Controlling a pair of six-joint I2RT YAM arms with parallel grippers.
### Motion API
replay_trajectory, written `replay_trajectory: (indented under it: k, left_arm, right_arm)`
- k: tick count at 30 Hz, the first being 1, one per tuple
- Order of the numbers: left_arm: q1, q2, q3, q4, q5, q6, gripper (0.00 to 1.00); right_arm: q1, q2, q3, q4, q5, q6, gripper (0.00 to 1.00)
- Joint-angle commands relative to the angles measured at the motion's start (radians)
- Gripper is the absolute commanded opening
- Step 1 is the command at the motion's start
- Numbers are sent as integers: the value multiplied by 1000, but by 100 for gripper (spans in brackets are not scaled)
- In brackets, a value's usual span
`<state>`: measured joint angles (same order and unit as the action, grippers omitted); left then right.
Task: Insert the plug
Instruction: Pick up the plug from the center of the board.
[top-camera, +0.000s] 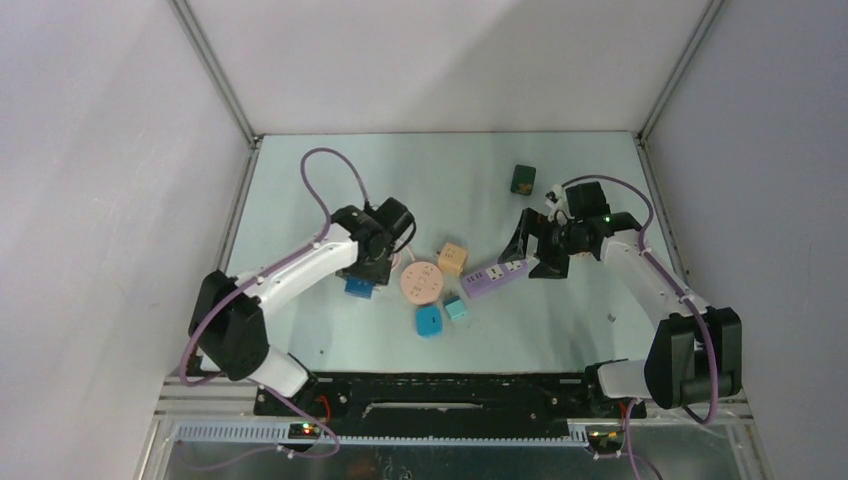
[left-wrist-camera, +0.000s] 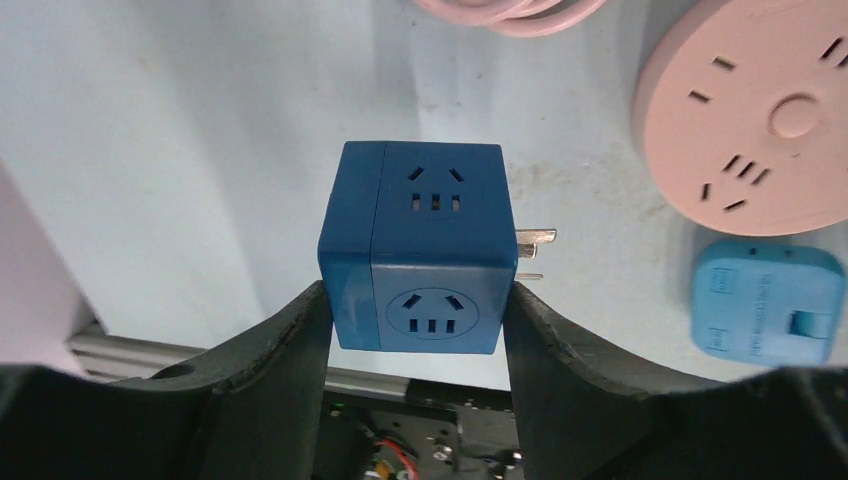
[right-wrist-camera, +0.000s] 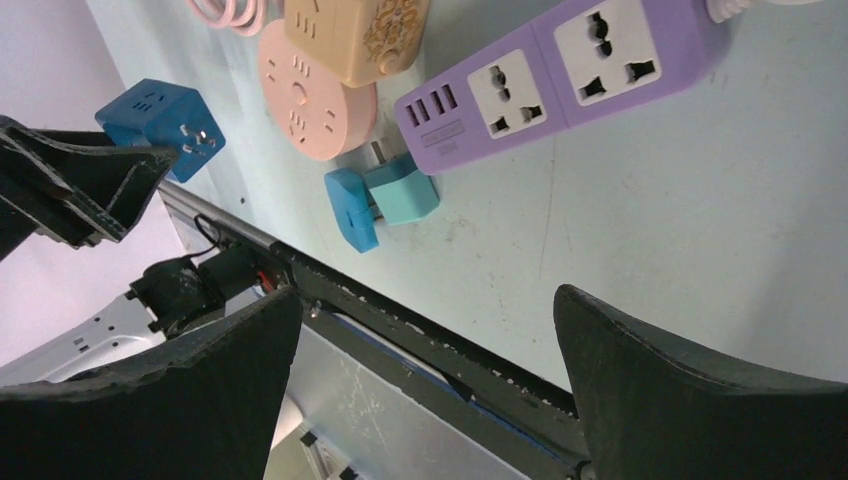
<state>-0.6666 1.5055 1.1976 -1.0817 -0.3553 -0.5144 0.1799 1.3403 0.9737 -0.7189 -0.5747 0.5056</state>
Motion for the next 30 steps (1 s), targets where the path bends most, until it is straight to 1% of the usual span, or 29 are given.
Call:
replay_trajectory:
  k: [1, 5, 8, 10, 11, 12, 15, 17, 19, 22, 25, 27, 30]
  left_arm:
    - [-86, -16, 36, -52, -190, 48, 47]
    - [-178, -58, 100, -4, -198, 181, 47]
    - [-208, -104, 138, 35, -148, 304, 45]
    - [-211, -164, 149, 72, -91, 379, 37]
    - [-211, -191, 155, 85, -49, 423, 26]
    - [-211, -219, 160, 102, -26, 451, 21]
    - [-211, -308, 155, 176, 18, 511, 17]
    - [-211, -372, 121, 246, 43, 570, 15]
    - [-211, -439, 65, 327, 90, 637, 7]
    - [-211, -542, -49, 470, 125, 727, 1]
    - [-211, -634, -165, 597, 180, 836, 0]
    - [-211, -680, -214, 647, 252, 928, 0]
    - [-211, -737, -274, 695, 390, 1071, 0]
  right_arm:
    - [6, 5, 40, 42, -65, 14, 100]
    - [1, 0, 40, 38, -96, 7, 100]
    - [-4, -17, 39, 29, -123, -11, 100]
    - [-12, -33, 40, 40, -156, -21, 100]
    - [-17, -42, 40, 48, -176, -22, 100]
    - [-22, -55, 40, 65, -198, -21, 100]
    - [-33, -115, 39, 131, -234, -6, 100]
    - [-33, -166, 40, 175, -212, 11, 100]
    - [-35, -208, 41, 208, -190, 28, 100]
    - [-30, -250, 40, 235, -142, 40, 100]
    - [-13, -290, 40, 250, -94, -22, 100]
    - [-5, -311, 40, 255, -96, -90, 100]
    - [-10, -325, 40, 269, -175, -119, 100]
